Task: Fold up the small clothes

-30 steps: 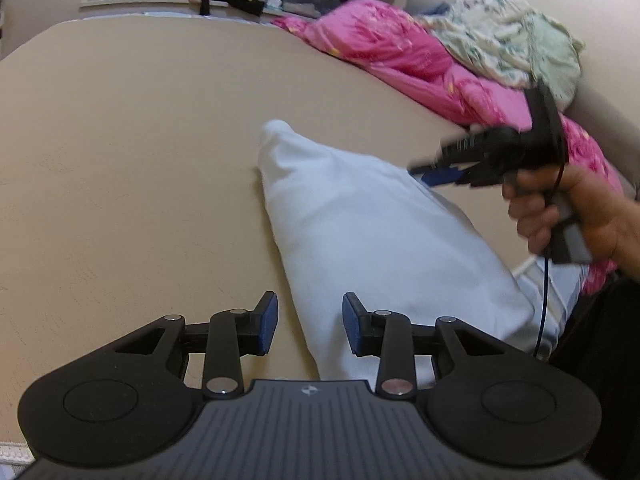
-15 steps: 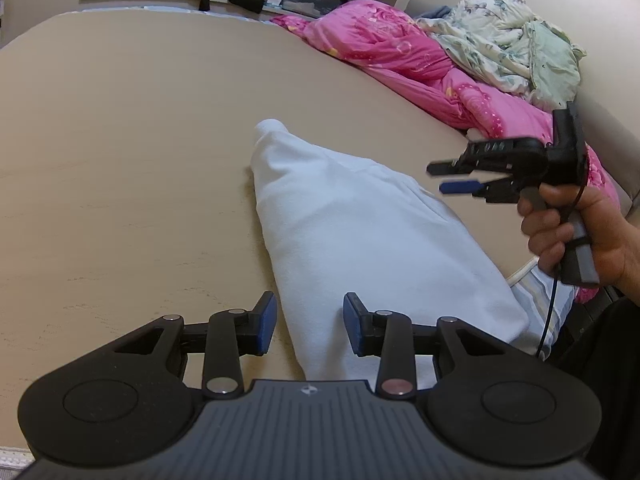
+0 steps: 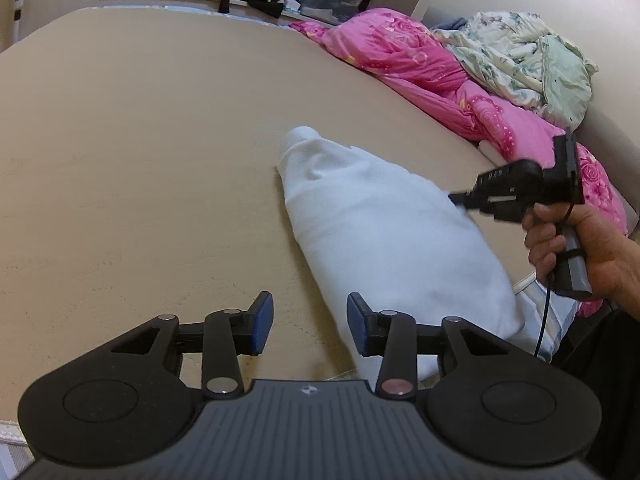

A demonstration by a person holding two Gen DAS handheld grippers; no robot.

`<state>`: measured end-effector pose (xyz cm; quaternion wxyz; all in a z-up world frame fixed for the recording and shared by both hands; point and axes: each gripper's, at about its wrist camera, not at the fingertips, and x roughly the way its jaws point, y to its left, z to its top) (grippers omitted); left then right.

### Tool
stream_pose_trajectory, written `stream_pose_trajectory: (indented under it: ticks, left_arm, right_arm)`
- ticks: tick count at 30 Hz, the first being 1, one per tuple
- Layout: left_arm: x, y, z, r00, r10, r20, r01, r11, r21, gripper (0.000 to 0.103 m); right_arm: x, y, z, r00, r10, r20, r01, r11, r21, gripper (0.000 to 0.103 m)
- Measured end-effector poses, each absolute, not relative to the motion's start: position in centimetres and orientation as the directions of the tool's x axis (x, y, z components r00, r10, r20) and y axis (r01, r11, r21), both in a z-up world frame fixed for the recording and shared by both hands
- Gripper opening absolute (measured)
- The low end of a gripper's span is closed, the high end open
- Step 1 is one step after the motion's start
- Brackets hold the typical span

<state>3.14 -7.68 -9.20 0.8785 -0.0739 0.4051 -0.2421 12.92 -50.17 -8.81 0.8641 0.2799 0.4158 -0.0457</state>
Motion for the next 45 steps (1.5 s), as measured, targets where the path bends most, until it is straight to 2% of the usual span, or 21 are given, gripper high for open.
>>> stream_pose_trajectory:
  ticks: [2,4,5,6,9,12,16,20,22,23,24,25,26,28,32,38,40,41,42,43,45]
  left_arm:
    - [3.4,-7.7,-9.1,0.542,-0.5,-0.675,0.363,0.864,-0.348,0.049]
    - [4.0,-7.9,-8.6,0.532,-0.525,-0.665,0.364,0.85,-0.38,0.062]
    - [4.5,-8.0,-8.3,0.526,-0.54,-0.658,0.364,0.841,-0.4,0.065]
    - [5.1,-8.0,-8.0,0.52,-0.553,-0.652,0.363,0.833,-0.417,0.071]
    - [7.7,-8.5,-7.9,0.497,-0.588,-0.638,0.327,0.808,-0.491,0.08]
    - [10.8,-9.5,-9.2,0.477,-0.598,-0.644,0.242,0.794,-0.558,0.08]
    - [14.6,-10.5,-12.1,0.412,-0.641,-0.647,0.136,0.746,-0.652,0.08]
    - [16.4,-11.8,-14.3,0.399,-0.648,-0.649,0.123,0.739,-0.662,0.082]
    - [16.7,-12.0,-14.5,0.41,-0.652,-0.638,0.12,0.732,-0.671,0.082]
    - [16.9,-12.1,-14.4,0.414,-0.653,-0.635,0.119,0.73,-0.673,0.079]
    - [16.9,-12.1,-14.3,0.419,-0.644,-0.64,0.124,0.739,-0.662,0.058]
    - [16.9,-12.2,-14.2,0.415,-0.642,-0.645,0.138,0.745,-0.652,0.042]
    - [16.9,-12.2,-13.8,0.418,-0.642,-0.643,0.162,0.749,-0.643,0.039]
    - [16.4,-12.3,-12.2,0.45,-0.629,-0.634,0.238,0.769,-0.594,0.034]
    - [16.6,-9.8,-7.2,0.542,-0.601,-0.587,0.299,0.791,-0.534,0.034]
    - [17.4,-3.4,1.3,0.665,-0.552,-0.504,0.342,0.824,-0.451,0.036]
    - [18.1,-1.1,2.6,0.695,-0.523,-0.493,0.323,0.84,-0.437,0.045]
    - [18.5,0.4,2.7,0.712,-0.495,-0.498,0.294,0.854,-0.429,0.051]
    - [19.2,1.9,2.4,0.73,-0.447,-0.518,0.235,0.875,-0.424,0.067]
    - [19.9,3.5,1.9,0.734,-0.389,-0.557,0.155,0.894,-0.42,0.069]
    - [20.2,6.5,1.0,0.721,-0.316,-0.616,0.04,0.907,-0.418,0.064]
  right_arm:
    - [12.5,-50.0,-8.6,0.64,0.158,-0.752,0.305,0.846,0.438,0.01]
    - [11.7,-50.1,-7.6,0.672,0.158,-0.724,0.279,0.851,0.444,0.035]
    - [11.1,-50.2,-7.1,0.689,0.169,-0.704,0.266,0.845,0.463,0.055]
    - [10.5,-50.5,-6.6,0.702,0.186,-0.687,0.252,0.838,0.485,0.064]
    - [9.3,-50.7,-6.3,0.687,0.285,-0.668,0.184,0.822,0.54,0.067]
    - [9.0,-49.9,-7.7,0.605,0.366,-0.707,0.152,0.818,0.554,0.069]
    - [8.8,-49.0,-9.2,0.532,0.38,-0.757,0.14,0.842,0.521,0.071]
    - [9.2,-49.0,-9.8,0.528,0.4,-0.749,0.162,0.819,0.551,0.072]
    - [9.4,-48.7,-9.7,0.541,0.389,-0.746,0.161,0.822,0.545,0.066]
    - [9.1,-48.3,-9.5,0.547,0.393,-0.739,0.156,0.819,0.552,0.052]
    - [8.6,-47.9,-9.0,0.551,0.403,-0.731,0.152,0.812,0.563,0.043]
    - [8.8,-47.7,-9.1,0.563,0.395,-0.726,0.154,0.814,0.561,0.039]
    - [8.8,-47.6,-9.1,0.572,0.39,-0.722,0.148,0.816,0.558,0.033]
    - [9.0,-46.7,-8.4,0.597,0.374,-0.71,0.138,0.824,0.55,0.029]
    - [9.9,-44.0,-6.6,0.683,0.402,-0.611,0.05,0.808,0.587,0.026]
    - [11.4,-38.7,-1.5,0.787,0.473,-0.396,-0.188,0.795,0.577,0.026]
    - [12.9,-37.1,-0.8,0.773,0.524,-0.359,-0.241,0.764,0.598,0.029]
    - [13.5,-36.8,-0.8,0.76,0.541,-0.361,-0.244,0.751,0.613,0.034]
    - [14.3,-36.3,-1.1,0.744,0.549,-0.382,-0.231,0.747,0.623,0.04]
    - [15.4,-35.7,-1.8,0.726,0.544,-0.421,-0.205,0.755,0.622,0.044]
    - [16.7,-35.0,-3.3,0.725,0.461,-0.511,-0.122,0.817,0.563,0.048]
